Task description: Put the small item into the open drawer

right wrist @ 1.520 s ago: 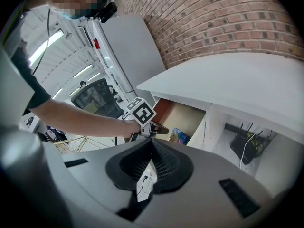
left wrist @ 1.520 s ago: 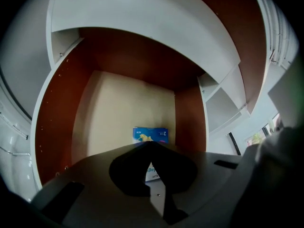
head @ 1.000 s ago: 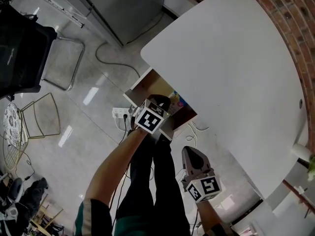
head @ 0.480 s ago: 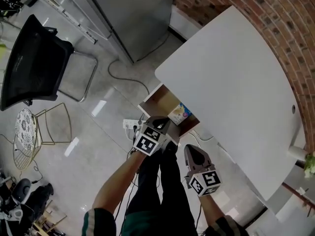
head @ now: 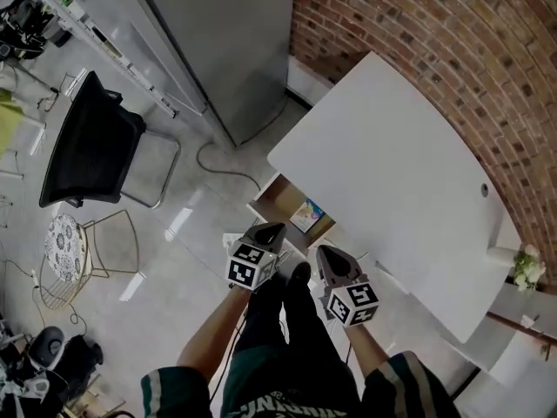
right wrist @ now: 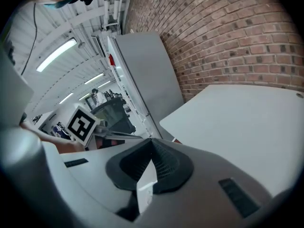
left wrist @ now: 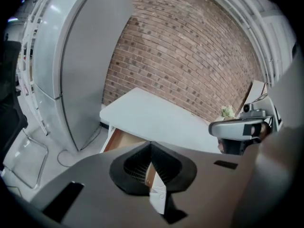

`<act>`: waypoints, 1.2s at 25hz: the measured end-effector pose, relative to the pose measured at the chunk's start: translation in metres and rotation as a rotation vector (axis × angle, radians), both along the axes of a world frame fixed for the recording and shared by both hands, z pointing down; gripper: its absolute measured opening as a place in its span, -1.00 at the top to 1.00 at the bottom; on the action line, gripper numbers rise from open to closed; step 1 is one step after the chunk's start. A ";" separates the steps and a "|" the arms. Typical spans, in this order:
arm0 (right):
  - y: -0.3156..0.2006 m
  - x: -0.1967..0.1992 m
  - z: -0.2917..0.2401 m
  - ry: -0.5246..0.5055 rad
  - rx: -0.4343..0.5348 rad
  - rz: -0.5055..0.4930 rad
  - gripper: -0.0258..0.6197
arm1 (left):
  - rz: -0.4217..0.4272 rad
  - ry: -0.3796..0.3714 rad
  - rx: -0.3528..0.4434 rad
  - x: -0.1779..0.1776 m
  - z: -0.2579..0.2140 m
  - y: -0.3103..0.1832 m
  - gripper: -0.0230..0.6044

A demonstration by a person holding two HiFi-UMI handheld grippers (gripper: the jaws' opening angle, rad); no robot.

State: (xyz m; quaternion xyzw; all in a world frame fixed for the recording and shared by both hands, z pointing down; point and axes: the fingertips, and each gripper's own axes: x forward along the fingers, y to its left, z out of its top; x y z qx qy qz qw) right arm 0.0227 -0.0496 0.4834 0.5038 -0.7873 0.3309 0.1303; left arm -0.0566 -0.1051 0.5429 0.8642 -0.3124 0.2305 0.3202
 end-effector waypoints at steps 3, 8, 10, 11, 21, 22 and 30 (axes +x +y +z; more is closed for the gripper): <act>-0.006 0.003 -0.026 -0.002 0.030 0.020 0.85 | -0.008 0.019 0.036 0.004 -0.032 0.008 0.88; -0.015 0.011 -0.069 0.024 0.104 0.006 0.85 | -0.017 0.041 0.121 0.011 -0.082 0.016 0.88; -0.018 0.017 -0.086 0.033 0.135 0.008 0.85 | -0.015 0.043 0.162 0.015 -0.105 0.018 0.88; -0.017 0.020 -0.094 0.036 0.151 0.012 0.85 | -0.008 0.042 0.186 0.017 -0.116 0.020 0.88; -0.029 0.041 -0.152 0.071 0.283 0.041 0.85 | 0.013 0.075 0.357 0.022 -0.194 0.015 0.88; -0.029 0.040 -0.154 0.070 0.288 0.043 0.85 | 0.009 0.078 0.358 0.019 -0.197 0.014 0.88; -0.027 0.042 -0.157 0.088 0.293 0.049 0.85 | 0.008 0.066 0.380 0.014 -0.207 0.002 0.88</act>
